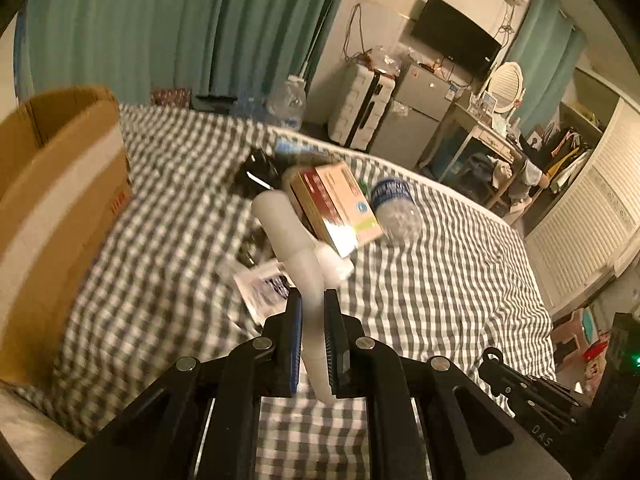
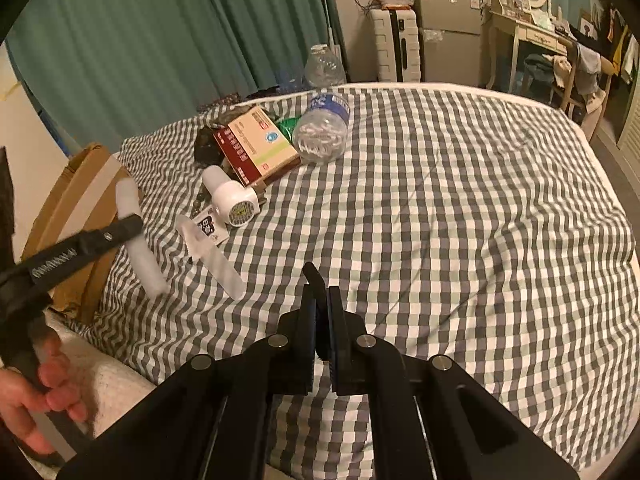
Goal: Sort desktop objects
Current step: 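Grasp the white tube with the left tool, then carry the white tube into the cardboard box and open the left tool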
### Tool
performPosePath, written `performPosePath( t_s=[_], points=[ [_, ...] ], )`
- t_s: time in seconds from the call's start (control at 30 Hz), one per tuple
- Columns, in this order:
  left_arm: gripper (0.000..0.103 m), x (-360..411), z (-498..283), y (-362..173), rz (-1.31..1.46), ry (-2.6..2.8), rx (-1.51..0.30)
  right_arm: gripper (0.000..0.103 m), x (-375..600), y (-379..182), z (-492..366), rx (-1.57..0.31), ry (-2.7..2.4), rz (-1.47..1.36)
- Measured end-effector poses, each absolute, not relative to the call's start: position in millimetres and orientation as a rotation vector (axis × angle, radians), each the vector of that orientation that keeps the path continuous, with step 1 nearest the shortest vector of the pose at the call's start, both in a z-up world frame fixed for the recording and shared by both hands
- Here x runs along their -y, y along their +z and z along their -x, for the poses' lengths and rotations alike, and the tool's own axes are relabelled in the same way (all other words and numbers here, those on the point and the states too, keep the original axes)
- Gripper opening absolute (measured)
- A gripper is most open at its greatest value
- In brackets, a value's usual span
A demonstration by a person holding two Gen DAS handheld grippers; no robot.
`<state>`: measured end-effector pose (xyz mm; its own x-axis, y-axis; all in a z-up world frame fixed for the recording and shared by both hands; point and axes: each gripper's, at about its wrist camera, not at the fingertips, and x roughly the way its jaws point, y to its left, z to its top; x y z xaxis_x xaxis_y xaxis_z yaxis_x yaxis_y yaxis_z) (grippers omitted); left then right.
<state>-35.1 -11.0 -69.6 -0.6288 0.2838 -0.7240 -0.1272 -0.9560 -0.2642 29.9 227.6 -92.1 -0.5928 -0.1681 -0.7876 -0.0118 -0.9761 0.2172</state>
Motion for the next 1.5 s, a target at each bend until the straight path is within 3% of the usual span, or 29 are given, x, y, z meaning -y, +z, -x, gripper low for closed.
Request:
performPosePath(
  t_s=[0.33,0.53,0.73,1.13,1.3,1.5],
  points=[
    [0.01,5.7,46.9,-68.7,1.169,2.618,0.195,0.005,-201.8,-87.3,-19.3,0.267,-2.674,-1.32],
    [0.01,11.9,51.6,-71.5,1.172,2.587,0.251,0.004,-177.5,-80.5,-16.9,0.222,-2.649,-1.308],
    [0.01,34.1,44.2,-39.8,1.107,2.622,0.305,0.004,-152.6,-52.9,-15.3,0.208,-2.634,-1.263],
    [0.01,189.8,47.9,58.6,1.067,2.811,0.344,0.005,-21.7,55.6,4.3,0.11,-2.49,-0.992],
    [0.01,257.0,65.0,45.9,1.213,2.863,0.33,0.005,60.1,51.5,28.9,0.172,-2.329,-0.986],
    [0.01,303.8,74.4,-2.4,1.385,2.854,0.344,0.005,131.9,5.4,65.2,0.219,-2.197,-1.166]
  ],
)
